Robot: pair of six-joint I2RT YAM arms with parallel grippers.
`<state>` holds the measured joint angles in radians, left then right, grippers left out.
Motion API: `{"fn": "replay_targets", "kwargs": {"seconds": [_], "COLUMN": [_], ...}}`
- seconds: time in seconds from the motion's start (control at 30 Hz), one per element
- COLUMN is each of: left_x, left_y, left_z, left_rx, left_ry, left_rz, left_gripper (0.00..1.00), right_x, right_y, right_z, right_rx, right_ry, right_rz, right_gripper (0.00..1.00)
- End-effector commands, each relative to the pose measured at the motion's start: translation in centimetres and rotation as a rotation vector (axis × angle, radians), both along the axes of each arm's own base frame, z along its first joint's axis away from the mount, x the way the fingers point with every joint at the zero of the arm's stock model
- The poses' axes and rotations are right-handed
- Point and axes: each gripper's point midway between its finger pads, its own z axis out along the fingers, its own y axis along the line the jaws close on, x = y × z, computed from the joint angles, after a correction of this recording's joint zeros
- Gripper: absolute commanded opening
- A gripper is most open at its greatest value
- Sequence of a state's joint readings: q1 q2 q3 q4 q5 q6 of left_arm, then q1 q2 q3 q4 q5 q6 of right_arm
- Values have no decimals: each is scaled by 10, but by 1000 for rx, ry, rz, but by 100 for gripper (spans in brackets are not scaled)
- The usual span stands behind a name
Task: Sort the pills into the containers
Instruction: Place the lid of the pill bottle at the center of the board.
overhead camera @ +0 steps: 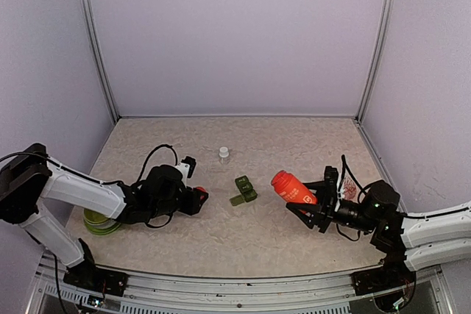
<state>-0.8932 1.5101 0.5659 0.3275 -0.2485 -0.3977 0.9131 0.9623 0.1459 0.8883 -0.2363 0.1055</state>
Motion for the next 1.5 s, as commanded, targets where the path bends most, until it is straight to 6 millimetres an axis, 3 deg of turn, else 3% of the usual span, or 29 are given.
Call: {"fn": "replay_targets", "kwargs": {"seconds": [0.0,0.27,0.5,0.7,0.8,1.03,1.27,1.47], "left_x": [18,24,25,26,28,31,32,33], "left_y": [-2,-5,-8,-9,-12,-34,-55,-67], "left_z": [-6,-39,-45,-36,-26,4,4,15], "left_rx": [58,118,120,109,94,34,20,-3], "left_ry": [-19,22,35,24,11,-31,-11,-22], "left_rz": [37,21,7,-2,-11,-90,-163,-210], "left_gripper": [50,51,63,90,98,99,99,99], "right_x": [6,12,22,29,33,40,51,62], "right_y": [-6,-7,-8,-5,-2,5,15,20], "right_z": [14,9,1,-12,-16,-28,-41,-53], "right_rx": [66,62,59,42,33,17,-14,-42], "right_ry": [-24,-14,5,33,40,66,92,116], "right_rz": [-35,-56,-81,-87,-88,-90,-90,-109], "right_gripper": [0,0,0,0,0,0,0,0]}}
